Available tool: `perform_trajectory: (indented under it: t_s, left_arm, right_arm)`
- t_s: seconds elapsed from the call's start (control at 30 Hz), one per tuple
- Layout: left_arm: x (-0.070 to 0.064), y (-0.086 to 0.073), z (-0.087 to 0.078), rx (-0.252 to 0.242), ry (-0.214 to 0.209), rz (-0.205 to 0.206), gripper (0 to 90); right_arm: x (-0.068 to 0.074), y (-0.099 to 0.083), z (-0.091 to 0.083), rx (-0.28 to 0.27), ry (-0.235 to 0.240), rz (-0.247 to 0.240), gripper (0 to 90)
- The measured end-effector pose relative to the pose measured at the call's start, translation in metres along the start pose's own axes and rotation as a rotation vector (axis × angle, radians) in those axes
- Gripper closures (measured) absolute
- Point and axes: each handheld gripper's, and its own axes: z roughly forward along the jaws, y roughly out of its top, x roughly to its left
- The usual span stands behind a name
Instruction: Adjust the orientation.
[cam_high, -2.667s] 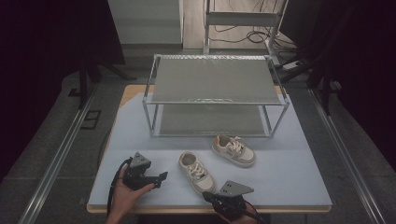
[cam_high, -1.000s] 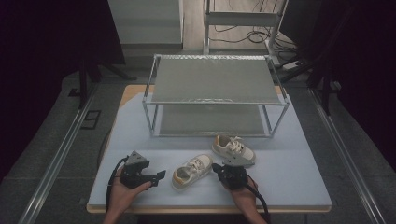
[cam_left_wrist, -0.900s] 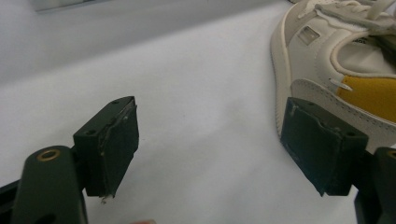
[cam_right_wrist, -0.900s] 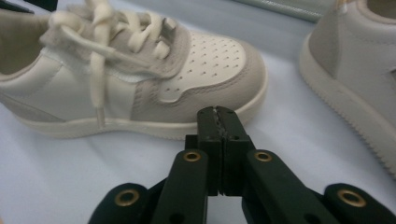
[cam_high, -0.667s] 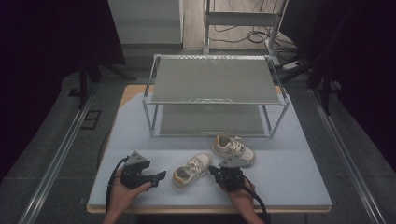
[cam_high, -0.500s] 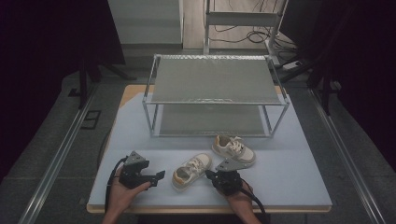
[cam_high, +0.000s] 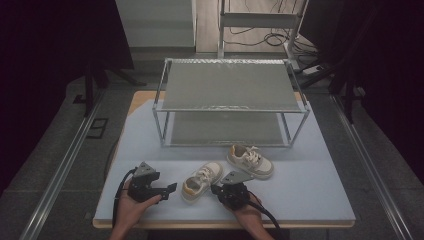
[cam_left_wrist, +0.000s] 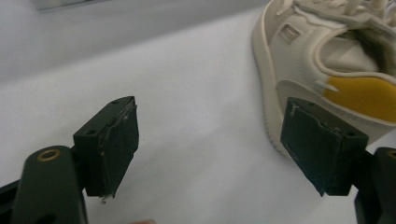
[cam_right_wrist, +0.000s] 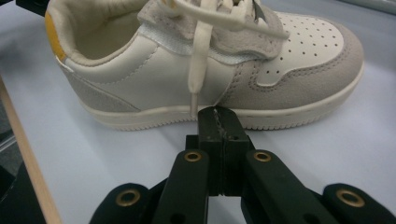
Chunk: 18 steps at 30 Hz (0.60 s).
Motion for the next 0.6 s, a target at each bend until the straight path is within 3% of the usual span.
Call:
perform_trajectory:
  t_s: [0.23, 0.6]
  left_arm:
    - [0.005, -0.001, -0.001, -0.001, 0.008, -0.015, 19.6]
    - [0.006, -0.002, -0.001, 0.002, 0.009, -0.019, 19.6]
  right_arm:
    - [0.007, 0.01, 0.014, 0.003, 0.015, -0.029, 89.1]
    - [-0.001, 0.012, 0.017, -0.008, 0.005, -0.008, 88.9]
